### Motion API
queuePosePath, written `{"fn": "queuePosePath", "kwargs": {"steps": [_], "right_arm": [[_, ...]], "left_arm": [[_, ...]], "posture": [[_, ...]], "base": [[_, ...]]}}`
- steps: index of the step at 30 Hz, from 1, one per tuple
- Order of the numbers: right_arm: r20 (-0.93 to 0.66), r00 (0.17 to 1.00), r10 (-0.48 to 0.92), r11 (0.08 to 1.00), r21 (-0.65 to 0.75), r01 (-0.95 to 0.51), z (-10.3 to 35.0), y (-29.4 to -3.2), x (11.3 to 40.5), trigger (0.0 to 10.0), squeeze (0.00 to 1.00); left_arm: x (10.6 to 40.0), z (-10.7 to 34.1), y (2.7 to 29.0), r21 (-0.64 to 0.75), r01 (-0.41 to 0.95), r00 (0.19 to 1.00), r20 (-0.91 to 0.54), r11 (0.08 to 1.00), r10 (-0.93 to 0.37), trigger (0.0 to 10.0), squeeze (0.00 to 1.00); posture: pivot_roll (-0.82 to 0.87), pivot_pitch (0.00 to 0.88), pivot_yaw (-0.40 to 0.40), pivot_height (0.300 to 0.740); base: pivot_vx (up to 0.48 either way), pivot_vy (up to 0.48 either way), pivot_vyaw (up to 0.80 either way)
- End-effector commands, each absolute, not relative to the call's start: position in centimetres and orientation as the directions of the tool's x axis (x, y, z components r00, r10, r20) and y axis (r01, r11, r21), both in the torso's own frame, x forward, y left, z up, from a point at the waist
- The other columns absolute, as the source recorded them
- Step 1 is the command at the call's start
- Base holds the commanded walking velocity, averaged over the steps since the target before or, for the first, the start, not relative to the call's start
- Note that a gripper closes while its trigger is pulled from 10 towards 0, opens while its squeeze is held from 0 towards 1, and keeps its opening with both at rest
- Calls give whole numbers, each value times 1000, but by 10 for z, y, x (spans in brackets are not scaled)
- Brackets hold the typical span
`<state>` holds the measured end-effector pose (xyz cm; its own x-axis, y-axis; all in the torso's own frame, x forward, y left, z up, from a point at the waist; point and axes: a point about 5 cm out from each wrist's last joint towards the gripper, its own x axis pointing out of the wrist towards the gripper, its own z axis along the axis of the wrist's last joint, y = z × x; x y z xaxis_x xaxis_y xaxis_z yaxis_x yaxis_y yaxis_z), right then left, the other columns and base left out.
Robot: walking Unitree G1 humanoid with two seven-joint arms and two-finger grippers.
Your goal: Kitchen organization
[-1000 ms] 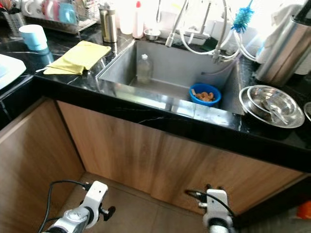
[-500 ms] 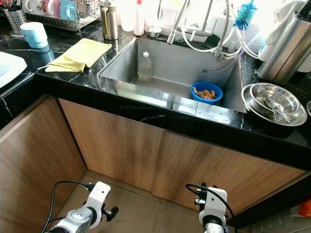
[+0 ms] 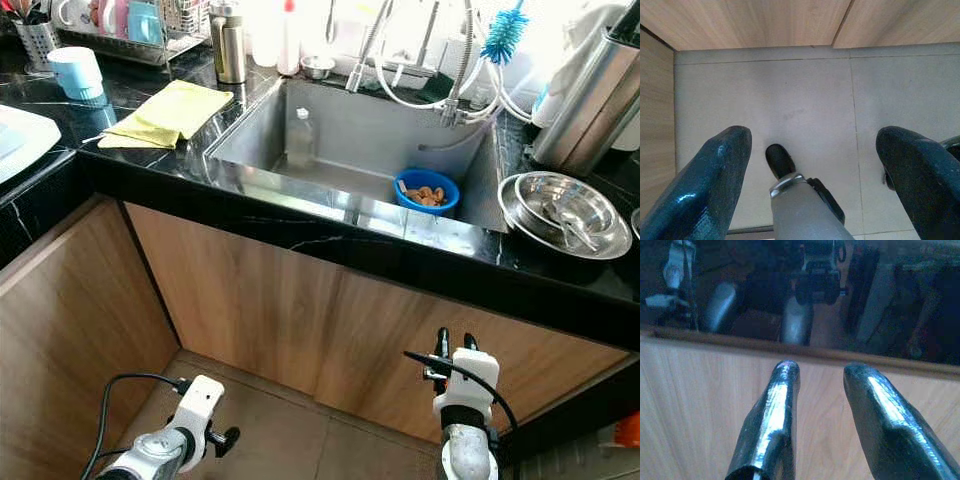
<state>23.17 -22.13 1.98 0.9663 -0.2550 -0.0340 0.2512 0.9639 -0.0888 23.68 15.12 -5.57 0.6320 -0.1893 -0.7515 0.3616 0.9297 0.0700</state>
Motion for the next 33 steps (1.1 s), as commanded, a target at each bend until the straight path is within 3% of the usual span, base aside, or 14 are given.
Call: {"fn": "queuePosePath", "kwargs": {"steps": [1,7,11,20,21,33], "right_arm": [[-18,964,-264,961,-90,262,28,-226,233,10000,0],[-3,963,-270,958,-99,269,37,-227,232,10000,0],[110,950,-291,947,-107,303,69,-235,241,10000,0],[193,939,-285,948,-89,306,104,-235,255,10000,0],[200,937,-287,948,-80,308,109,-235,256,10000,969],[201,904,-378,915,-70,398,124,-256,258,10000,1000]], "left_arm": [[232,-59,150,66,369,614,-766,927,-190,10000,0],[231,-60,152,68,366,612,-769,928,-185,10000,0],[229,-61,154,73,366,607,-775,928,-178,10000,0],[230,-61,153,74,364,609,-773,928,-177,10000,0],[230,-61,152,73,365,609,-773,928,-178,10000,0],[230,-61,148,67,369,608,-772,927,-186,10000,0]], "posture": [[139,56,-101,740],[137,59,-99,740],[130,61,-98,740],[126,59,-98,740],[124,58,-99,740],[118,66,-97,740]], "base": [[0,0,0],[0,0,0],[0,0,0],[0,0,0],[0,0,0],[0,0,0]]}}
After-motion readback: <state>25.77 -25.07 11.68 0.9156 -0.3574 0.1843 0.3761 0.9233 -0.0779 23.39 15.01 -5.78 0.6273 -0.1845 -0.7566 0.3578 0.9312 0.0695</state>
